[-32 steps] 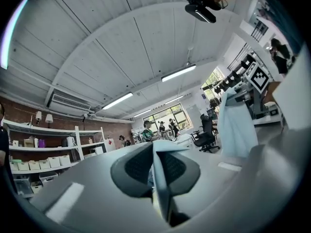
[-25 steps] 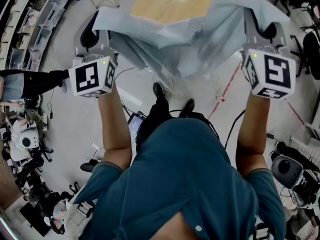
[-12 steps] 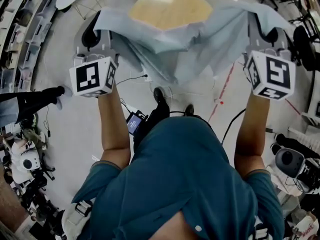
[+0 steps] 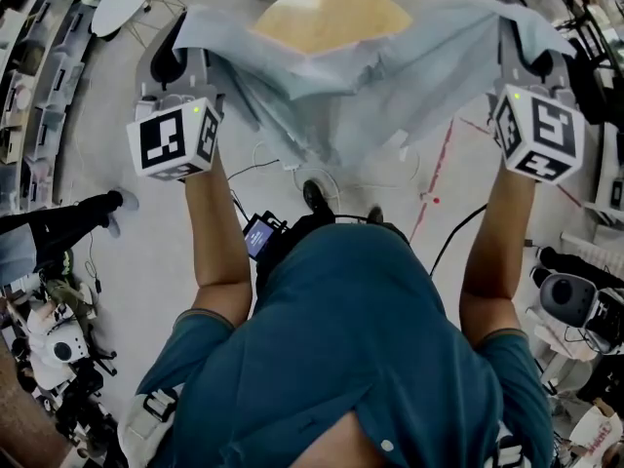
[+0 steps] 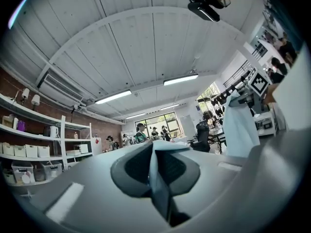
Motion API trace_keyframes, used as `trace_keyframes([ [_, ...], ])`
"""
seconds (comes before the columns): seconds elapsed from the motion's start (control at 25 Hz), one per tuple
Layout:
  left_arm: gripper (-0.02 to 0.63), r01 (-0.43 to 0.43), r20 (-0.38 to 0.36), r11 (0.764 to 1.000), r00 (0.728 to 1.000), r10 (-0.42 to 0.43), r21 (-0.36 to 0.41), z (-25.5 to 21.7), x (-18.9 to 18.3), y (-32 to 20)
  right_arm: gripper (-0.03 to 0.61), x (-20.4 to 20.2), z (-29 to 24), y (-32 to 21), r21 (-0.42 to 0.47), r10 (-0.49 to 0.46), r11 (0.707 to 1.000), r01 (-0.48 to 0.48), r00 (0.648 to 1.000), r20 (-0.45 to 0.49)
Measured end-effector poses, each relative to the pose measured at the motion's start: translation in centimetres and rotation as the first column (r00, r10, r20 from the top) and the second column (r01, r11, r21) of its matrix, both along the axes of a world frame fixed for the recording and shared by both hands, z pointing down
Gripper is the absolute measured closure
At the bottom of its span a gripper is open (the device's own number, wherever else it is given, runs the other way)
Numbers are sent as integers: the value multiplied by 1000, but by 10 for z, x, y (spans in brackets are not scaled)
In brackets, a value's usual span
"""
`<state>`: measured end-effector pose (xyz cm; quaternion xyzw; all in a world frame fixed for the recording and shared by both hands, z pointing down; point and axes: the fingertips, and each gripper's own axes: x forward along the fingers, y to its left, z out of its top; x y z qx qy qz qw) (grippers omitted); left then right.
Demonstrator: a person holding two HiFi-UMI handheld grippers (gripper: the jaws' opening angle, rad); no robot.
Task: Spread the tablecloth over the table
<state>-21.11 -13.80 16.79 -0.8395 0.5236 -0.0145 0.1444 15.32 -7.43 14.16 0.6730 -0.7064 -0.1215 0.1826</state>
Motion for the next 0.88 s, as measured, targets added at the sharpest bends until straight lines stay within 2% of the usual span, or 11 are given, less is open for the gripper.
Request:
trace_keyframes([
  [0.24, 609, -10, -12, 1000, 1000, 10, 5, -2, -16, -35, 563, 5, 1, -27, -16, 63, 998, -63, 998, -13],
  [0.6, 609, 39, -30, 999, 999, -39, -1, 2, -24, -75, 563, 36, 7, -56, -36, 113, 993, -114, 993, -21],
  [0.88, 610, 71, 10, 997, 997, -71, -28, 14, -13, -129, 563, 72, 26, -103, -62, 142, 988, -142, 990, -6],
])
